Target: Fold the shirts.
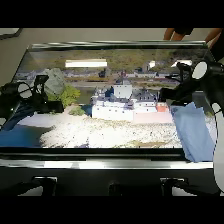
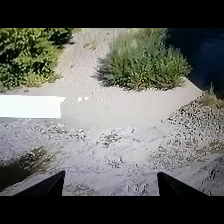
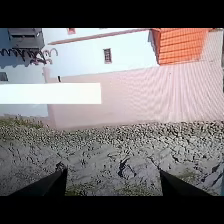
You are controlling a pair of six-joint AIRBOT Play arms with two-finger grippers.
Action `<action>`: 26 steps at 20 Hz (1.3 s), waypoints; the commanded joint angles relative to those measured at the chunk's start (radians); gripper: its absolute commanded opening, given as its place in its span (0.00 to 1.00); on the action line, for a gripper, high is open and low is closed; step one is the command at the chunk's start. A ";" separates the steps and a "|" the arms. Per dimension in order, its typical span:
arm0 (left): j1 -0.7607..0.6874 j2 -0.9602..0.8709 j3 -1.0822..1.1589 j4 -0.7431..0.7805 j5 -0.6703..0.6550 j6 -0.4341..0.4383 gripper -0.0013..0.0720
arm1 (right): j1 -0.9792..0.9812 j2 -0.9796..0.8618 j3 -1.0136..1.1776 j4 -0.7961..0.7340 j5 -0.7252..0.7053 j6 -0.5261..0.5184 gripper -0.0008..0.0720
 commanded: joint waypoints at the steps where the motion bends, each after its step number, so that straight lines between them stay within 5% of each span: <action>1: 0.001 -0.001 0.000 -0.042 0.068 0.001 0.99 | 0.000 0.000 0.000 -0.002 -0.080 0.000 0.97; 3: 0.013 -0.001 0.007 -0.011 0.134 -0.008 1.00 | 0.000 0.000 0.000 -0.002 -0.150 0.000 0.97; 7: 0.293 -0.035 0.110 -0.133 0.219 -0.249 1.00 | 0.001 0.000 0.000 -0.002 -0.169 0.000 0.97; 10: 0.586 -0.091 0.106 -0.367 0.206 -0.261 1.00 | 0.002 0.000 0.000 0.010 -0.159 0.000 0.97; 13: 0.726 -0.130 0.067 -0.405 0.229 -0.262 1.00 | 0.002 0.000 0.000 0.035 -0.152 0.001 0.97; 18: 0.731 -0.242 0.024 -0.418 0.316 -0.256 1.00 | 0.002 0.000 0.000 0.087 -0.152 0.001 0.97; 23: 0.673 -0.324 0.024 -0.503 0.409 -0.156 0.98 | 0.002 0.000 0.000 0.129 -0.138 0.021 0.97; 24: 0.670 -0.326 0.024 -0.503 0.407 -0.156 0.80 | 0.002 0.000 0.000 0.141 -0.133 0.021 0.97; 25: 0.670 -0.323 0.026 -0.507 0.396 -0.156 0.28 | 0.002 0.000 0.000 0.150 -0.124 0.020 0.97; 26: 0.670 -0.314 0.029 -0.515 0.380 -0.153 0.06 | 0.002 0.000 0.000 0.152 -0.114 0.020 0.97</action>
